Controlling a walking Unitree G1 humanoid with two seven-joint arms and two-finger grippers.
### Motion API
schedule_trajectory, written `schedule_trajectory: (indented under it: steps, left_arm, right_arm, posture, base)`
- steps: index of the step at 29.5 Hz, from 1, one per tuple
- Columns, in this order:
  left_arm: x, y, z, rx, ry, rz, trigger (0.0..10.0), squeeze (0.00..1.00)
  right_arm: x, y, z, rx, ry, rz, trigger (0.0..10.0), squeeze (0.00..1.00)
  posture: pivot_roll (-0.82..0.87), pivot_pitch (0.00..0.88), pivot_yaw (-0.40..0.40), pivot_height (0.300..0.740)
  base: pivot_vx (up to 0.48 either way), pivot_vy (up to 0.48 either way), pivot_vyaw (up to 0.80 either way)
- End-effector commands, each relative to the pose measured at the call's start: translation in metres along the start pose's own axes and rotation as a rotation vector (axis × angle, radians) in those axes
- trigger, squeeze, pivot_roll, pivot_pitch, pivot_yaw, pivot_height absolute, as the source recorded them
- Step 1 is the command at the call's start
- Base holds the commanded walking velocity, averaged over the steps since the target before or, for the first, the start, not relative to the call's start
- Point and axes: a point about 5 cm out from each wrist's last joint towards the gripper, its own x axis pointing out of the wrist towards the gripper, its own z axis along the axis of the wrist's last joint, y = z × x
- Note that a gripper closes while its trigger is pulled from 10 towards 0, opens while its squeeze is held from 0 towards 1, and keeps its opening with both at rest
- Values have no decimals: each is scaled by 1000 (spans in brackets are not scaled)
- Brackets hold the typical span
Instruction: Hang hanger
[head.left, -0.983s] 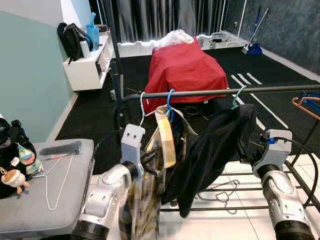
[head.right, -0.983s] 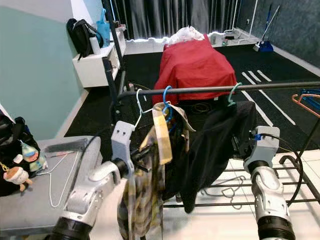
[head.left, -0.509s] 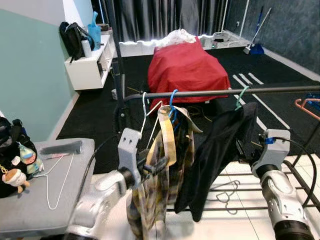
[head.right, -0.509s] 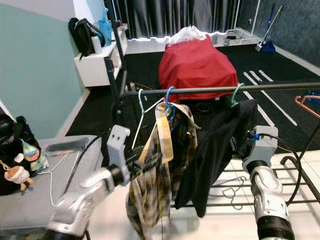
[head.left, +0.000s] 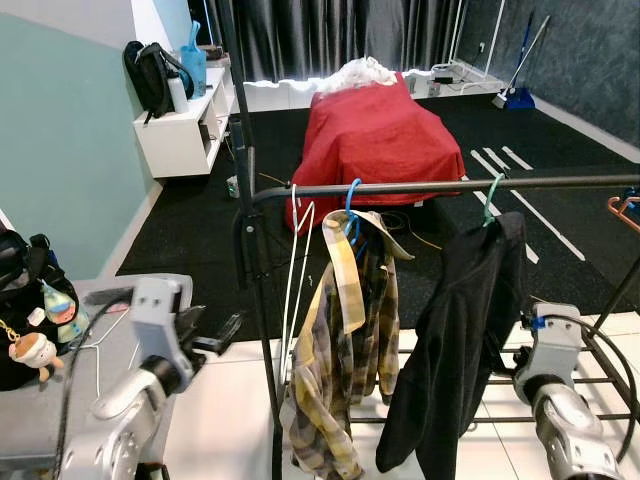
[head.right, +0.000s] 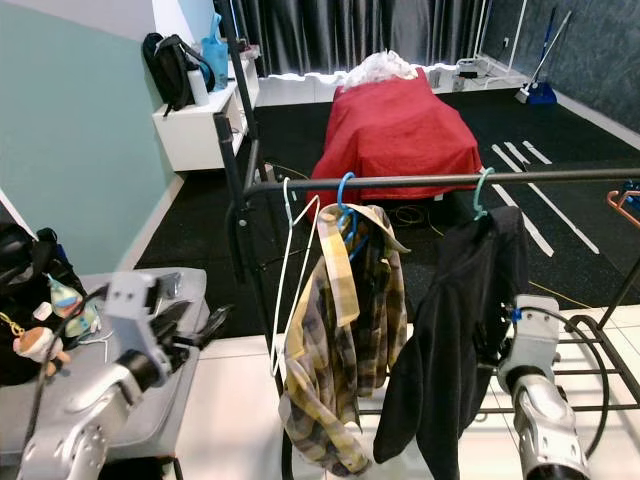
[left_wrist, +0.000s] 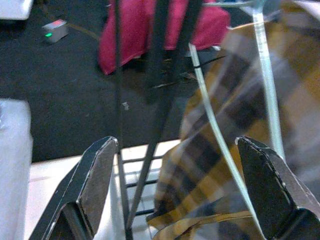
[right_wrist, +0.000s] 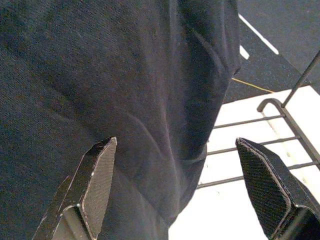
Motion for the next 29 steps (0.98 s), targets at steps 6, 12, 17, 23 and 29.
schedule_trajectory:
  steps: [6,12,17,23,29]
  left_arm:
    - [-18,12,-52,41,132,118,10000,0]
    - [-20,12,-63,11,150,113,10000,0]
    - [-22,7,-77,-12,180,104,10000,0]
    - [-22,1,-82,-16,170,102,10000,0]
    - [-14,14,-57,-26,68,170,10000,0]
  right_arm:
    - [-19,-7,-39,5,98,-28,10000,0]
    - [-25,-7,-48,16,110,-32,10000,0]
    - [-32,-8,-58,48,120,-42,10000,0]
    - [-32,-11,-58,61,124,-23,10000,0]
    - [-33,-11,-59,74,118,-9,10000,0]
  posture:
    - [-97,0,22,740]
    - [-94,0,43,740]
    - [-89,0,33,740]
    - [-97,0,13,740]
    - [-101,0,19,740]
  base:
    - [0,0,0]
    - [0,-52,0]
    - [0,-364,0]
    - [0,-373,0]
    - [0,-374,0]
